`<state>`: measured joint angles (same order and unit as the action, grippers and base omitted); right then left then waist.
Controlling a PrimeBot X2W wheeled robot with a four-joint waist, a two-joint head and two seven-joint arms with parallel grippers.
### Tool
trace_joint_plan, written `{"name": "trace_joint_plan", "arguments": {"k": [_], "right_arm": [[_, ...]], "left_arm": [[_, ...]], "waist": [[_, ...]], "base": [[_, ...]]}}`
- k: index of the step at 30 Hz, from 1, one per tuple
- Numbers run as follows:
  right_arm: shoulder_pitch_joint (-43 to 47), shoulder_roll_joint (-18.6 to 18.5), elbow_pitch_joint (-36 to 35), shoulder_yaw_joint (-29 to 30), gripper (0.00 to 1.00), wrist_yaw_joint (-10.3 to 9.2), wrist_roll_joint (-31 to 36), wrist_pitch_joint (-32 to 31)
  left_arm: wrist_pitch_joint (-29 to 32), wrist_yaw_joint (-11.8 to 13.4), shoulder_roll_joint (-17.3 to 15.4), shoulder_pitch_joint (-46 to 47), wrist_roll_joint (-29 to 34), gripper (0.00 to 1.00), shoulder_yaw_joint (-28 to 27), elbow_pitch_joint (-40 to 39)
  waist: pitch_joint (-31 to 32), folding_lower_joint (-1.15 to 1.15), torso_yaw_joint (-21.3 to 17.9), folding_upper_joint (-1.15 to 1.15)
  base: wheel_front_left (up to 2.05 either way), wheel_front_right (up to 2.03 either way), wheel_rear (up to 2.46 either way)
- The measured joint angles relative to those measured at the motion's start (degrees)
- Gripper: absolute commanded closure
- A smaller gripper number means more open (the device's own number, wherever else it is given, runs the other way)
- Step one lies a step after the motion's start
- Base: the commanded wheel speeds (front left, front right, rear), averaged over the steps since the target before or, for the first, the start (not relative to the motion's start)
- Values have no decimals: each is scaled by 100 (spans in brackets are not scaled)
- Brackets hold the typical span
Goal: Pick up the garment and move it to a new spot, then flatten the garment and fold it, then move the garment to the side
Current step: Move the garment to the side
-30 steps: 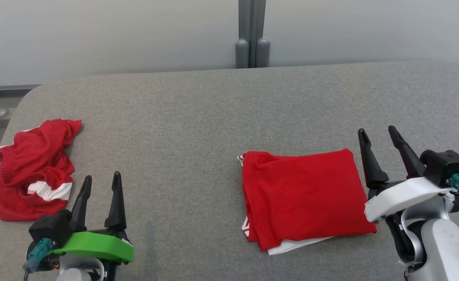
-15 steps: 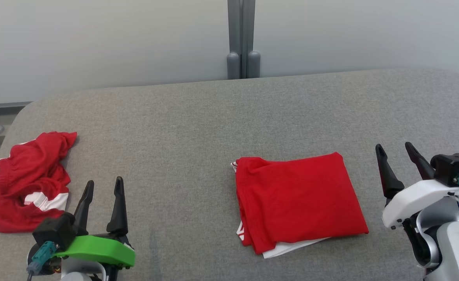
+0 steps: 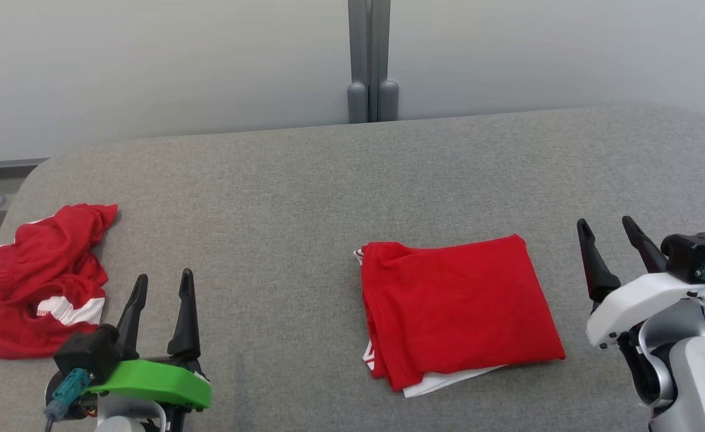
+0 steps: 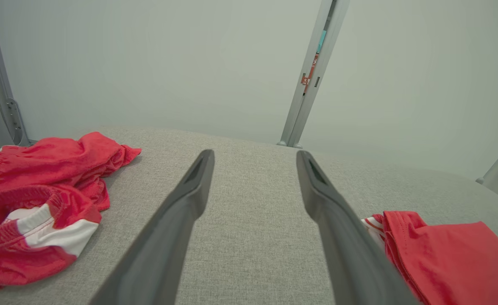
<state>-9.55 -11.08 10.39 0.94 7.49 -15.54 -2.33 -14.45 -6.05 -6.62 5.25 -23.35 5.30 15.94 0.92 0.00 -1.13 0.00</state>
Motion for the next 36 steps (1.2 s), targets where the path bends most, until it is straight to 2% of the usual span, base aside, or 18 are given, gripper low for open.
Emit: {"name": "trace_joint_plan", "arguments": {"k": [4, 6, 12, 18, 25, 32, 33, 34, 36], "right_arm": [[-27, 30, 38, -25, 0, 0, -21, -31], [-64, 63, 107, -29, 0, 0, -64, -256], [-224, 104, 406, 179, 0, -1, -86, -1662], [-389, 40, 533, 29, 0, 0, -232, -2525], [-627, -174, 928, -191, 0, 0, -495, -2832], [-820, -438, 1474, -775, 0, 0, -723, -3138], [-870, -472, 1533, -836, 14, -1, -747, -3209], [-927, -537, 1581, -938, 53, -1, -781, -3305], [-1036, -651, 1622, -1123, 100, -1, -815, -3410]], "left_arm": [[0, 8, -1, -2, -27, 0, 14, -36], [0, 8, -12, -2, -38, 0, 13, -37], [-10, 8, -47, 5, -38, 0, 27, -129], [-25, -5, 24, 101, -47, 0, 190, -53], [-33, -51, -11, 320, -69, 0, 248, 48], [-51, -78, -73, 466, -62, 0, 275, 22], [-51, -80, -81, 478, -60, 0, 271, 8], [-52, -82, -98, 481, -58, 0, 266, -13], [-52, -84, -124, 481, -52, 0, 247, -59]], "waist": [[-31, 0, 12, 0], [-55, 0, 14, 0], [-214, 0, 36, 0], [-447, 0, 138, 0], [-701, 0, 303, 0], [-861, 0, 448, 0], [-878, 0, 455, 0], [-901, 0, 462, 0], [-946, 0, 467, 0]], "base": [[0, 0, 0], [0, 0, 0], [0, 0, 0], [0, 0, 0], [0, 0, 0], [0, 0, 0], [0, 0, 0], [0, 0, 0], [0, 0, 0]]}}
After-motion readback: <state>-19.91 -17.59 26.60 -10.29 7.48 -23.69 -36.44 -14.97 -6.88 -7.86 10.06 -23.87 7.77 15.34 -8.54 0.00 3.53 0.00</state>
